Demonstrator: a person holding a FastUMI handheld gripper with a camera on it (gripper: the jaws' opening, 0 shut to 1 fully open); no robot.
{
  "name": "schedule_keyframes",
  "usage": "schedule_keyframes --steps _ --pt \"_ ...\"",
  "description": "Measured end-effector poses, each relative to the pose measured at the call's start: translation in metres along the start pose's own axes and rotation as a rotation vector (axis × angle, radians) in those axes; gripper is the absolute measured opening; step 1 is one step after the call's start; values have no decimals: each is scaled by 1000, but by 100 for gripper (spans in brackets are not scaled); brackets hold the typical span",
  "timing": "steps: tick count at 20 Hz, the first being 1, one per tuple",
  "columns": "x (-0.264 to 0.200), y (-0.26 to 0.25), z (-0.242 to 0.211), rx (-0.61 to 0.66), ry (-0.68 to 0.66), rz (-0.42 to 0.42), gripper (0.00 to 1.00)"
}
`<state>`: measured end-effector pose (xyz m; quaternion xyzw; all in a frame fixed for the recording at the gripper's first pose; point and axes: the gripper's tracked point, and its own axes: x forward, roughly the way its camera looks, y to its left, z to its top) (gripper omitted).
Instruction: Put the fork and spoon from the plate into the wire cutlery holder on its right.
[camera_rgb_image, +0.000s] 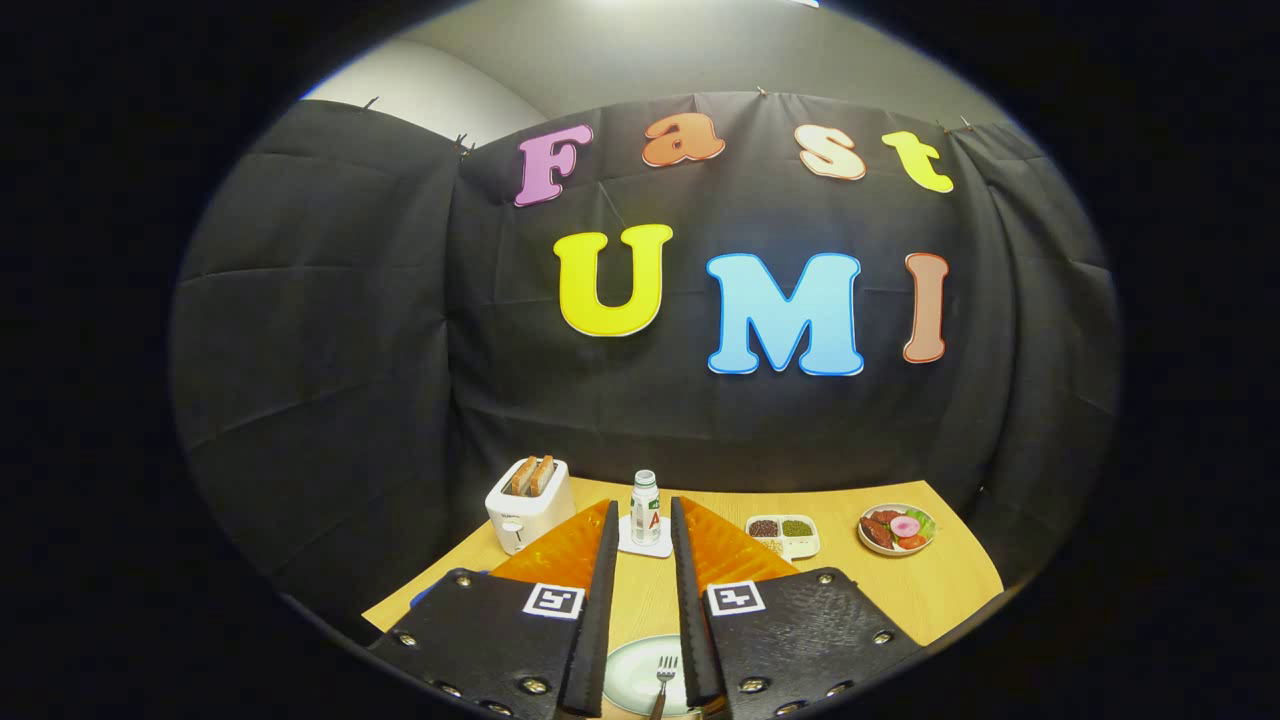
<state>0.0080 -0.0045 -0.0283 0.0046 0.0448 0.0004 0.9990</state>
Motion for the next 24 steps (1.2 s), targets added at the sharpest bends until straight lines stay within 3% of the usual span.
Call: schedule_keyframes --steps 7,15,20,24 --pt "10 -8 -57 12 184 -22 31" --pt "9 -17 -180 9 564 -70 31" --pt "-9 -31 -260 -33 852 -154 31" --pt "-15 -27 -301 -11 973 -148 31"
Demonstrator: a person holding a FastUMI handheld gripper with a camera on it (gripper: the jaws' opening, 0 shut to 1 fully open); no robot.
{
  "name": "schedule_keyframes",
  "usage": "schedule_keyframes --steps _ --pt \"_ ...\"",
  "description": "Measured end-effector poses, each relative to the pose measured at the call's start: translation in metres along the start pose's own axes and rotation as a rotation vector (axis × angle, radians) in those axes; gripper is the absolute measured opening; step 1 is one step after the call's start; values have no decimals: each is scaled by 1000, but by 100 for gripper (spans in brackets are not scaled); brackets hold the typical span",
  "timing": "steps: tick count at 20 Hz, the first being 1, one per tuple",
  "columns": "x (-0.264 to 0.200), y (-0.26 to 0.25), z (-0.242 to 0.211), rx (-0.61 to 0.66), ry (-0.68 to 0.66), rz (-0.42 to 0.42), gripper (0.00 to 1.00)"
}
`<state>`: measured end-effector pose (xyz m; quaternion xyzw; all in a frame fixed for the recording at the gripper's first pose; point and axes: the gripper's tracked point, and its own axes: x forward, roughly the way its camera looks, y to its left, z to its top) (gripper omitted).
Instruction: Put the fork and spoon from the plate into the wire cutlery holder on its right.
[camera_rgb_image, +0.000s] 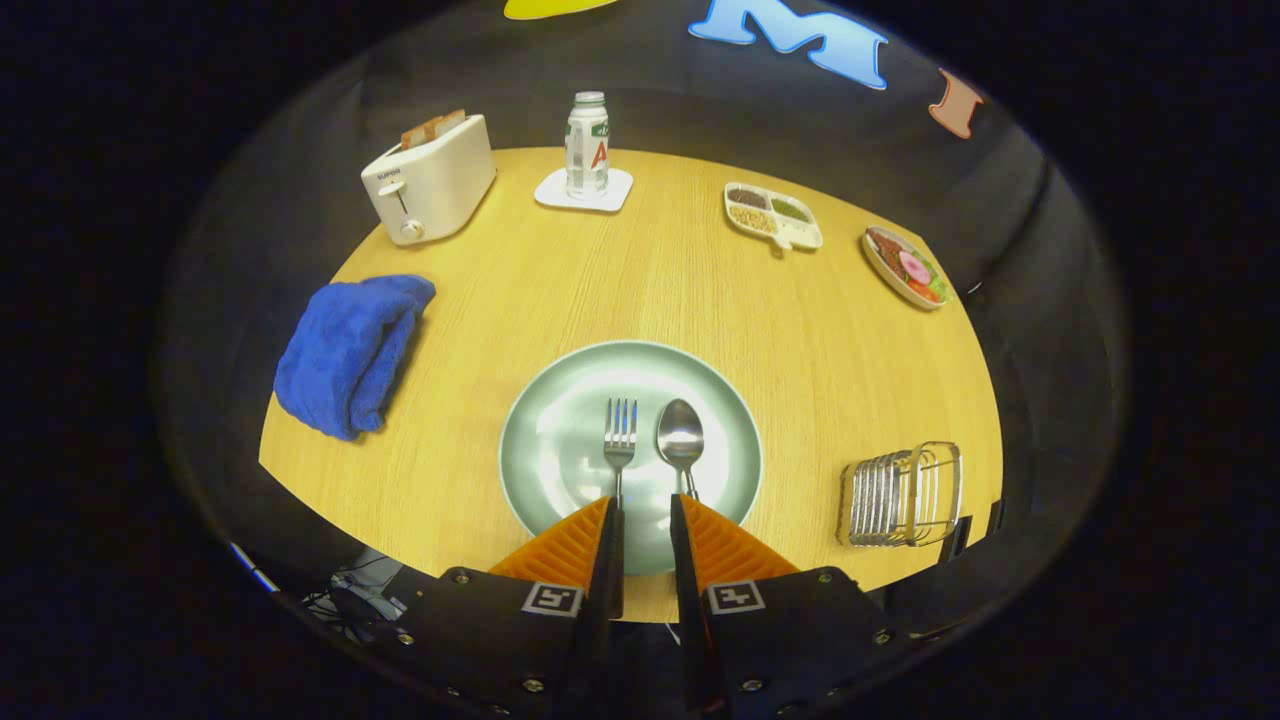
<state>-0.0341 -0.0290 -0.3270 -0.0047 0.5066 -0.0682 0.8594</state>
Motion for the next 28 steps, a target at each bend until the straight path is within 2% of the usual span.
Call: schedule_keyframes --steps 9,15,17,18,20,21,28 --pt "54 15 -36 3 171 31 31" --pt "74 24 -31 67 162 66 31" --pt "71 26 -26 86 145 80 27" --pt "73 24 -23 77 140 71 9" --pt "74 24 -21 60 121 54 9" --pt "72 26 -17 55 107 57 1" --pt "58 25 6 63 17 32 1"
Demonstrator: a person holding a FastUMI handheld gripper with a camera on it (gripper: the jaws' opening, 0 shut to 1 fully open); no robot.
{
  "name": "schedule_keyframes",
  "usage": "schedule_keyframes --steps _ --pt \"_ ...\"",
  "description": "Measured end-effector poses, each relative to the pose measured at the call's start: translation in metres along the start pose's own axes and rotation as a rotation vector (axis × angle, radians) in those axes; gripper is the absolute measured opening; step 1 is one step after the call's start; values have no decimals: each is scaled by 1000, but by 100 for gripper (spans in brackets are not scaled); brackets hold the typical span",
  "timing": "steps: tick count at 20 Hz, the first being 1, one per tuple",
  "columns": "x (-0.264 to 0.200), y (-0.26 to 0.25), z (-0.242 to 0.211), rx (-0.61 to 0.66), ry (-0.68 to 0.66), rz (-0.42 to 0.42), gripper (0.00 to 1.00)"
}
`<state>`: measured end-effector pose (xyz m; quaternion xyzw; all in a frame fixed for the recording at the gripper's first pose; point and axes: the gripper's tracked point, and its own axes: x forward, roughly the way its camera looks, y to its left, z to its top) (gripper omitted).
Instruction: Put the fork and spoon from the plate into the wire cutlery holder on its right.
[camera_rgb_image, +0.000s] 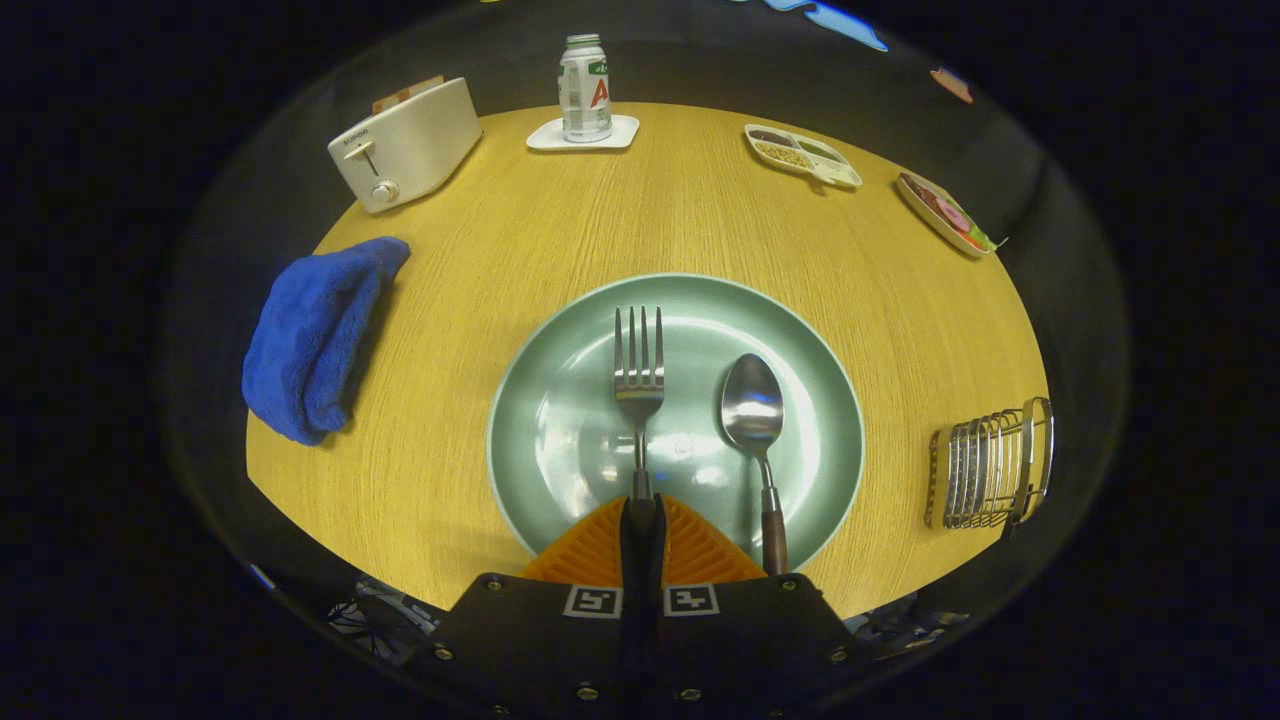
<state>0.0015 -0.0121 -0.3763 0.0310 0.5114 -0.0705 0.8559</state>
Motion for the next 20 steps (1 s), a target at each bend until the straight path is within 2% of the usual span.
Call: schedule_keyframes --steps 10,20 --pt "-47 -41 43 75 -119 -69 1" --pt "-90 -133 33 343 -145 -203 1"
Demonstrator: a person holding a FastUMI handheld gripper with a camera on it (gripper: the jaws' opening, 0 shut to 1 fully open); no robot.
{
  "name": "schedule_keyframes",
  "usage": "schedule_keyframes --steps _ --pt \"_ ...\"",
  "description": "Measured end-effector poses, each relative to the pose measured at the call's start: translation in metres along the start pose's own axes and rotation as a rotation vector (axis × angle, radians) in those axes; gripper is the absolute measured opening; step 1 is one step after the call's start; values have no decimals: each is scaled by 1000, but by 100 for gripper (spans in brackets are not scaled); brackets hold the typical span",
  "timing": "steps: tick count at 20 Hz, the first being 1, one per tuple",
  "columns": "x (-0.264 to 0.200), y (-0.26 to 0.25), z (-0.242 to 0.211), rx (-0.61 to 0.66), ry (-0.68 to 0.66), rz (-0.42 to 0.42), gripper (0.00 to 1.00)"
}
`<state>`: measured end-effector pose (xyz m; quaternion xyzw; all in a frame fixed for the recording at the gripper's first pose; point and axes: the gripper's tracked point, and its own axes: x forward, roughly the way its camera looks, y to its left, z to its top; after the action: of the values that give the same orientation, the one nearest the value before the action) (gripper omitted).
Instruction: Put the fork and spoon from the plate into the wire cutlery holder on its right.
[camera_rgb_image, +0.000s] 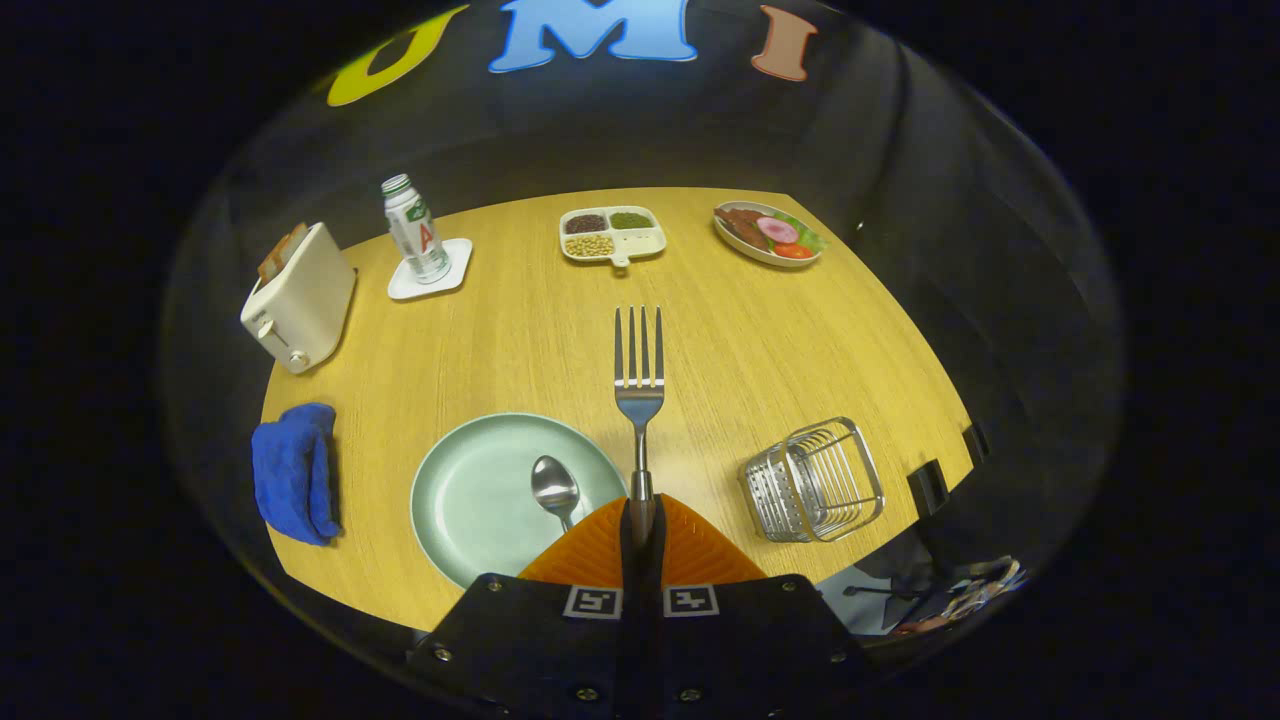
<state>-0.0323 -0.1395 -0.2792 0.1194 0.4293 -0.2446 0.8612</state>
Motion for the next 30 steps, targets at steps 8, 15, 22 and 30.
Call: schedule_keyframes --steps 8,15,22,30 --pt "-7 -61 -26 218 106 -88 1" --pt "-6 -76 -54 261 249 -86 1" --pt "-2 -81 -63 297 326 -61 2" --pt "-4 -85 -54 249 341 -83 9"
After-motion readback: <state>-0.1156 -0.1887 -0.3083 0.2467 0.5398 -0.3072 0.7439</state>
